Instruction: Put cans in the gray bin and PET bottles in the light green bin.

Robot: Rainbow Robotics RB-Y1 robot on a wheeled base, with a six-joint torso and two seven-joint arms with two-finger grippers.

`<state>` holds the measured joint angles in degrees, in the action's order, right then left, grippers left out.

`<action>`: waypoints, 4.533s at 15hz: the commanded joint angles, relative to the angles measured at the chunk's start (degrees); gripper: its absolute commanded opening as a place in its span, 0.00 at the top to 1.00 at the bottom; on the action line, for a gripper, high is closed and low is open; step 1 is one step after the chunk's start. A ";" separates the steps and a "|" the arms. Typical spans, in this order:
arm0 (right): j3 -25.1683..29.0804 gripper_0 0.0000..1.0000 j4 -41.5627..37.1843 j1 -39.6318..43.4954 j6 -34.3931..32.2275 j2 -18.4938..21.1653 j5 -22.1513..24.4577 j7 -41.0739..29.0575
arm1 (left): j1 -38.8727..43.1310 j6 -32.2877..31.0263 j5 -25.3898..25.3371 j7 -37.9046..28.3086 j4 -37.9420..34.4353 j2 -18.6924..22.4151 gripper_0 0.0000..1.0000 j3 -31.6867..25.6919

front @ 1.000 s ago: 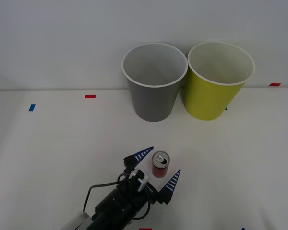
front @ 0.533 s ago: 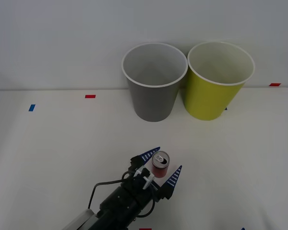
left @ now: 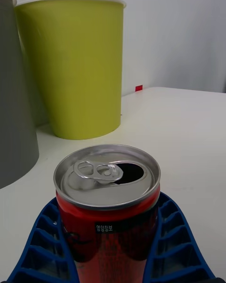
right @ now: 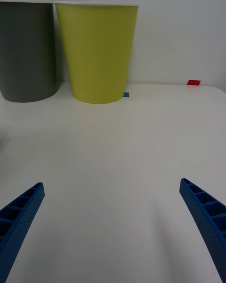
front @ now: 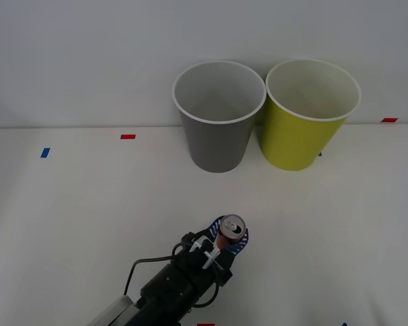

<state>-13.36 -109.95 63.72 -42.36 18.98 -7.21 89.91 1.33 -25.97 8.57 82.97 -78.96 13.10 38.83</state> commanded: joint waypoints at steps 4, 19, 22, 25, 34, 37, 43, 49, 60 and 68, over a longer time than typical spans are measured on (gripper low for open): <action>0.00 0.00 0.00 0.00 0.00 0.00 0.00 0.00 | 0.34 16.57 0.48 -0.27 -12.27 2.20 0.81 -0.16; 0.00 0.00 0.00 0.00 0.00 0.00 0.00 0.00 | 0.34 74.40 -9.71 -3.08 -60.26 8.96 0.85 -5.87; 0.00 0.00 0.00 0.00 0.00 0.00 0.00 0.00 | 0.25 81.43 -13.67 -2.47 -66.50 9.84 0.85 -10.36; 0.00 0.00 0.00 0.00 0.00 0.00 0.00 0.00 | -1.86 88.72 -20.61 -1.41 -70.45 9.58 0.86 -18.71; 0.00 0.00 0.00 0.00 0.00 0.00 0.00 0.00 | -17.77 101.29 -29.66 -0.62 -71.04 5.71 0.88 -31.80; 0.00 0.00 0.00 0.00 0.00 0.00 0.00 0.00 | -24.62 101.20 -29.05 -0.62 -66.76 5.27 0.88 -31.63; 0.00 0.00 0.00 0.00 0.00 0.00 0.00 0.00 | -33.67 94.09 -27.03 -1.59 -55.33 2.20 0.88 -26.27; 0.00 0.00 0.00 0.00 0.00 0.00 0.00 0.00 | -38.42 80.73 -26.59 -1.59 -40.04 -1.23 0.89 -23.10; 0.00 0.00 0.00 0.00 0.00 0.00 0.00 0.00 | -44.40 64.55 -25.09 -1.15 -20.44 -2.99 0.89 -20.20; 0.00 0.00 0.00 0.00 0.00 0.00 0.00 0.00 | -44.40 59.63 -22.10 -1.32 -14.73 -5.27 0.90 -20.20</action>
<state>-13.36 -109.95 63.72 -42.36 18.98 -7.20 89.91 -43.07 34.23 -13.95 81.63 -94.27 7.91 18.63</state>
